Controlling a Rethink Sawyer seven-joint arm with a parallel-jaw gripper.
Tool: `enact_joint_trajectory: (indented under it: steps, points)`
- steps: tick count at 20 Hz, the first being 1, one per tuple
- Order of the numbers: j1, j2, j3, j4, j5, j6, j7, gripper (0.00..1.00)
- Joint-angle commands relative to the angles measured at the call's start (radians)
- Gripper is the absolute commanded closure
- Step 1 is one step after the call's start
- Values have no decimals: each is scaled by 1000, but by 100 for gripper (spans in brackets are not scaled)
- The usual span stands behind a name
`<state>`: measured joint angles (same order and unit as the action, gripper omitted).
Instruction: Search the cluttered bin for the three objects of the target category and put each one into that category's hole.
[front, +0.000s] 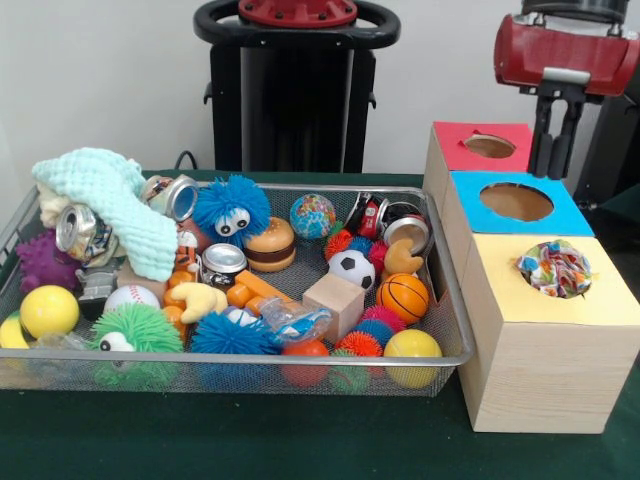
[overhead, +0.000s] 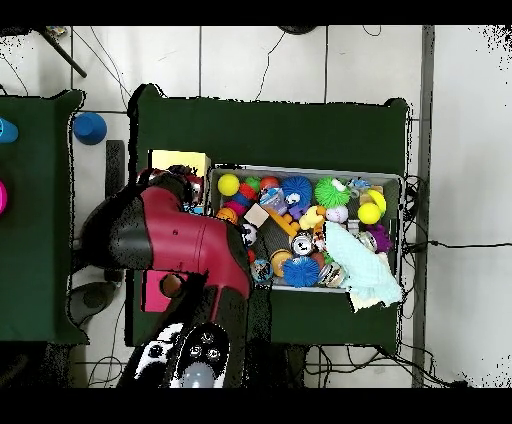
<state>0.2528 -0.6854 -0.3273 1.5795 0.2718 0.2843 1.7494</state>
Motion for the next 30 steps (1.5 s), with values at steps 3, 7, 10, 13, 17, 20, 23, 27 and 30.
enact_joint_trajectory:
  steps: [3,7,10,13,17,20,23,27,30]
  points:
    - [-48,79,114,22,-82,-69,82,100]
    - [-46,77,115,27,-86,-82,93,100]
    - [-43,71,115,28,-92,-83,103,100]
    - [-47,64,123,29,-100,-90,113,100]
    - [-48,62,131,30,-102,-98,125,100]
    - [-48,66,136,28,-102,-106,133,100]
    - [-36,81,125,15,-95,-107,145,100]
    - [-32,82,124,17,-92,-106,150,100]
    - [-28,85,117,17,-92,-112,155,100]
